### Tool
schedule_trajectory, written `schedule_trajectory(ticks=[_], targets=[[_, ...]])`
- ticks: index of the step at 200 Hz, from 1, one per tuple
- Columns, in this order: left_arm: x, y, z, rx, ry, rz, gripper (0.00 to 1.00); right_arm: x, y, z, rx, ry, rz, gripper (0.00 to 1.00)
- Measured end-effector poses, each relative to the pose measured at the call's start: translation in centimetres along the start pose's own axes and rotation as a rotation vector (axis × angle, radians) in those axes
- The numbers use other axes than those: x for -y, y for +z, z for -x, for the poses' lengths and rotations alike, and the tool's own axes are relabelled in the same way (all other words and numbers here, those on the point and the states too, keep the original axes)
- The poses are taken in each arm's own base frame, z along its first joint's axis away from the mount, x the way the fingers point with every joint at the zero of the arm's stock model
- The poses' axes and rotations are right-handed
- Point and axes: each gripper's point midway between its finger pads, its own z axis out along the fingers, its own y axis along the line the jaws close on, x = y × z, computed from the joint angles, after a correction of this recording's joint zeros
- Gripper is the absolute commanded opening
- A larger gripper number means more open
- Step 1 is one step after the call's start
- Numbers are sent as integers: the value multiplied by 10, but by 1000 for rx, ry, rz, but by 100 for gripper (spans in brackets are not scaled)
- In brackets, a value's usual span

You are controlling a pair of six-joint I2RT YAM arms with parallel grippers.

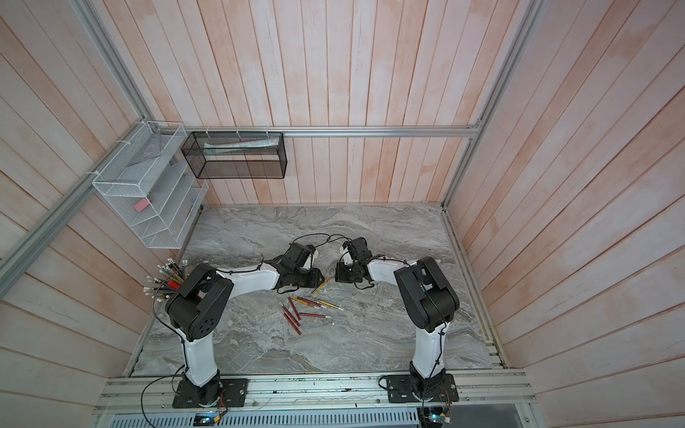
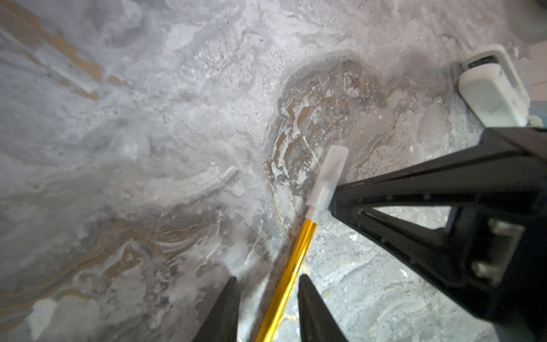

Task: Remove protective caps from carving knives
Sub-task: Adjust the carving knife at the center of the board, then pick up the carving knife from the center of the board.

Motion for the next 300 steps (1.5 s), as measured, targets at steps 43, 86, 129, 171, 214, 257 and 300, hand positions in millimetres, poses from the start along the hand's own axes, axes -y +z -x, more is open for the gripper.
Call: schedule_trajectory(ticks=[43,86,129,171,214,257,300], targets=[[3,-1,-3,-7,46,41,46,-1,0,1,-6,16,31,0],[10,2,-13,-32,120,113,37,-3,-3,7,5,48,86,0],[10,7,-9,-32,155,168,26,6,-5,-1,-9,102,121,0],[6,11,-1,-26,182,228,21,7,-21,2,19,134,160,0],[6,14,0,-16,204,256,21,6,-37,12,63,145,180,0],[9,16,2,-8,214,257,21,5,-50,17,96,150,190,8],[12,20,5,12,241,274,21,5,-69,21,136,158,199,15]])
